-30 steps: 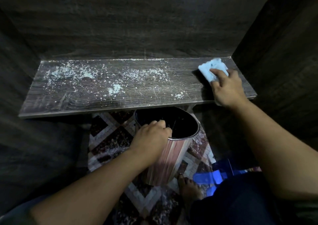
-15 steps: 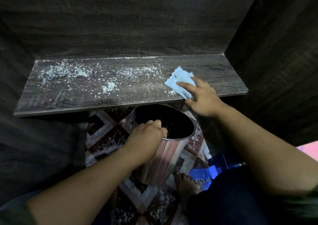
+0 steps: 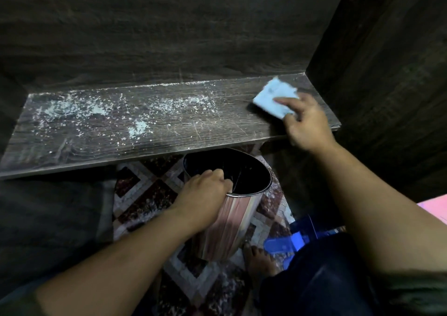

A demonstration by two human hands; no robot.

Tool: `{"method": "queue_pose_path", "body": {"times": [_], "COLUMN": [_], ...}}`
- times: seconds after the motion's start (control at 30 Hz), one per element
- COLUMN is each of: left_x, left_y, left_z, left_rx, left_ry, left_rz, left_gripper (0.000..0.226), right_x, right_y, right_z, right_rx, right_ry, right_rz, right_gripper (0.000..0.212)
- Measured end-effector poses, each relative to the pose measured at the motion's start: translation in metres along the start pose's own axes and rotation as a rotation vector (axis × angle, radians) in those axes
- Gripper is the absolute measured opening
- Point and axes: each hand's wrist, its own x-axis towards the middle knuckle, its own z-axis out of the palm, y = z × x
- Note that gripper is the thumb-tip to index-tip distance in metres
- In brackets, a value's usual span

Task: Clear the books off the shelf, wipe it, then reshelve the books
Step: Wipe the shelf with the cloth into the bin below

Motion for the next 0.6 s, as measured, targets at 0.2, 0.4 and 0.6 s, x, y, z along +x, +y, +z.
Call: {"method": "queue_pose_path", "body": {"times": [0.2, 0.4, 0.6], "left_x": [0.014, 0.027, 0.036], "left_y": [0.005, 0.011, 0.013], "left_z": [0.002, 0.002, 0.001], "left_rx": [-0.027, -0.043, -0.081], "left_ry": [0.032, 0.038, 0.085], "left_rz": [0.014, 0.006, 0.005], "left_gripper": [0.029, 0.024, 0.021], "right_x": [0.012, 0.003, 0.025], "right_y": [0.031, -0.001, 0.000], "right_z": [0.006, 0.024, 0.020], "right_rx": [-0.424, -0.339, -0.334], "right_ry": [0.011, -0.178, 0.107], "right_rz": [0.343, -0.108, 0.045], "right_gripper": [0.054, 0.049, 0.049]}}
